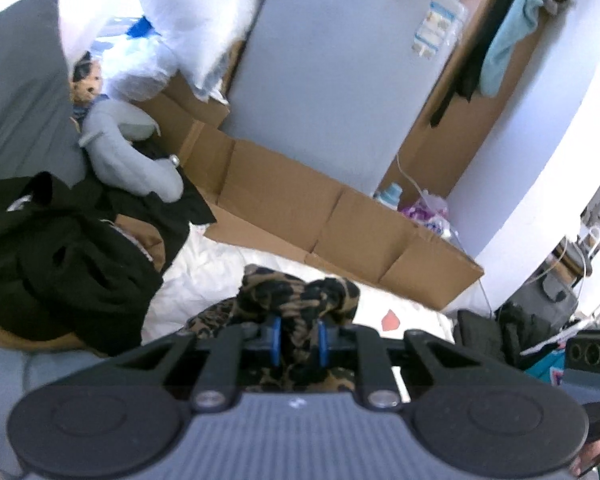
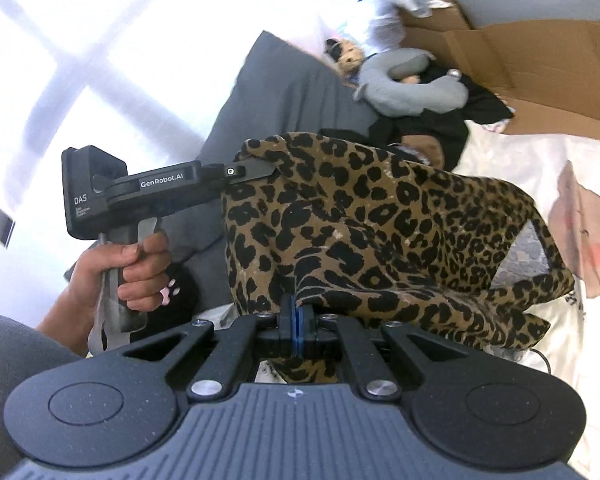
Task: Fold clothes
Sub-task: 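Lift the leopard garment with both grippers and lay it on the sheet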
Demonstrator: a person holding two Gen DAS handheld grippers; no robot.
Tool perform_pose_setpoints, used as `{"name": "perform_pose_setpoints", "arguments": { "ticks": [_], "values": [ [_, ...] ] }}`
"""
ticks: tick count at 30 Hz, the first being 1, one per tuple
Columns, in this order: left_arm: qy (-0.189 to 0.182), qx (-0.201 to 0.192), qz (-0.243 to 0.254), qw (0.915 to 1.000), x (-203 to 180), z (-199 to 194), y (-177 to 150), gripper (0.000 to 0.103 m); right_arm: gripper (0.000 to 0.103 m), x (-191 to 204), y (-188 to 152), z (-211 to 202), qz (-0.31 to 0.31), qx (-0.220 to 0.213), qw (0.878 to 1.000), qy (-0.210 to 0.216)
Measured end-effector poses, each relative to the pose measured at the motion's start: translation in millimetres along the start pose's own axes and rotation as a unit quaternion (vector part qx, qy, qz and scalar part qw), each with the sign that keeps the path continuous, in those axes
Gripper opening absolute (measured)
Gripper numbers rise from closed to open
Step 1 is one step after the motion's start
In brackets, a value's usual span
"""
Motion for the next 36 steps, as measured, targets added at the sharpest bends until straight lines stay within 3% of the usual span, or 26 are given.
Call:
{"name": "perform_pose_setpoints", "arguments": {
  "ticks": [8, 16, 21, 23, 27, 29, 31, 36],
  "values": [
    [-0.021, 0.058, 0.031, 0.9976, -12, 73, -26, 0.019, 0.0, -58, -18, -13, 0.055, -0.037, 0.997, -0.051],
    [-0.041, 0.091, 0.039, 0.9943, -26, 122, -53, 0.019, 0.0, -100, -32, -19, 0.086, -0.05, 0.989, -0.107],
    [-0.049, 0.122, 0.061, 0.9895, -39, 157, -68, 0.021, 0.0, -128, -48, -26, 0.106, -0.059, 0.98, -0.156],
    [-0.052, 0.131, 0.07, 0.9876, -45, 169, -73, 0.023, 0.0, -138, -52, -30, 0.116, -0.066, 0.976, -0.173],
    [-0.053, 0.15, 0.083, 0.9838, -54, 189, -81, 0.044, 0.0, -158, -58, -37, 0.129, -0.08, 0.966, -0.212],
    [-0.058, 0.153, 0.075, 0.9836, -54, 191, -80, 0.046, 0.0, -167, -61, -39, 0.136, -0.08, 0.958, -0.238],
    [-0.062, 0.151, 0.071, 0.9841, -54, 190, -77, 0.054, 0.0, -176, -63, -41, 0.141, -0.076, 0.952, -0.261],
    [-0.05, 0.145, 0.071, 0.9856, -45, 177, -68, 0.059, 0.003, -188, -65, -49, 0.141, -0.077, 0.937, -0.309]
  ]
}}
Point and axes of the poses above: each gripper's, at about its wrist camera, not at the fingertips, and z roughly the way its jaws point, x to its left, y to its top, the point moved 1 cm from there along z, roughly the way its jaws point, and after that the axes turned 12 degrees about -x, right-handed, at the moved point
